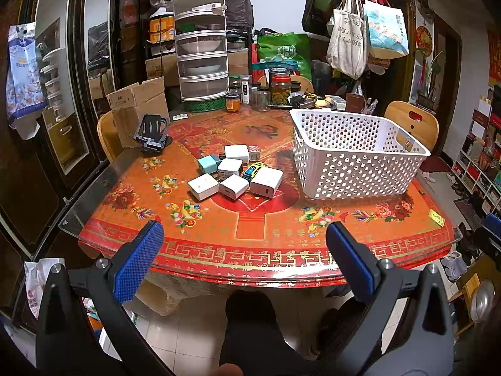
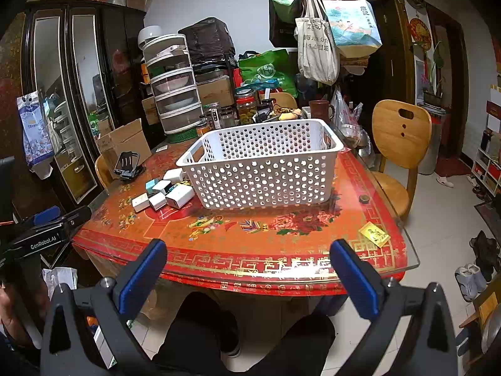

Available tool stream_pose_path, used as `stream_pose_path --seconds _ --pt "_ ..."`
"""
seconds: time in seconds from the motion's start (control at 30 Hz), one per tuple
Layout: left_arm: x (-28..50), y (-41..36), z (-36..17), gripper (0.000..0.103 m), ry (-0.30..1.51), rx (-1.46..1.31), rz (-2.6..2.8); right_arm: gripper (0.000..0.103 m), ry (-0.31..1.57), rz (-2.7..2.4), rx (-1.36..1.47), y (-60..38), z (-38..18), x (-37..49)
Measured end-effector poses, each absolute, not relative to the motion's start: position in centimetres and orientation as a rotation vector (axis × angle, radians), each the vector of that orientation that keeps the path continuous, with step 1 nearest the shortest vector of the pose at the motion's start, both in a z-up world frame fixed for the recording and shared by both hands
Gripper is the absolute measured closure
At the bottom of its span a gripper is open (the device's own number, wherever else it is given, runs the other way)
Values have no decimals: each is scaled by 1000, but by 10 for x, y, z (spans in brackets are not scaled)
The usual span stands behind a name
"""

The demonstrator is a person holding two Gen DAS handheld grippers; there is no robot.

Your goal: Organize rigid objects

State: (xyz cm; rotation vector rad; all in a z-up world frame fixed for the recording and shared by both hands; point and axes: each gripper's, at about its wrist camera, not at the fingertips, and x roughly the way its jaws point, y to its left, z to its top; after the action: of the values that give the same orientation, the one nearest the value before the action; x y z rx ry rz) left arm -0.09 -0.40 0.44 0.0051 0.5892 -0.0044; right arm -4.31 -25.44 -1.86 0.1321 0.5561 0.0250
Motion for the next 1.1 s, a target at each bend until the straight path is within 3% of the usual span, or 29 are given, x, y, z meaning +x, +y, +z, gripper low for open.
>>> stream_pose_path --seconds 1.1 --pt "18 -5 -12 1 550 30 16 0 584 48 132 -264 -29 -28"
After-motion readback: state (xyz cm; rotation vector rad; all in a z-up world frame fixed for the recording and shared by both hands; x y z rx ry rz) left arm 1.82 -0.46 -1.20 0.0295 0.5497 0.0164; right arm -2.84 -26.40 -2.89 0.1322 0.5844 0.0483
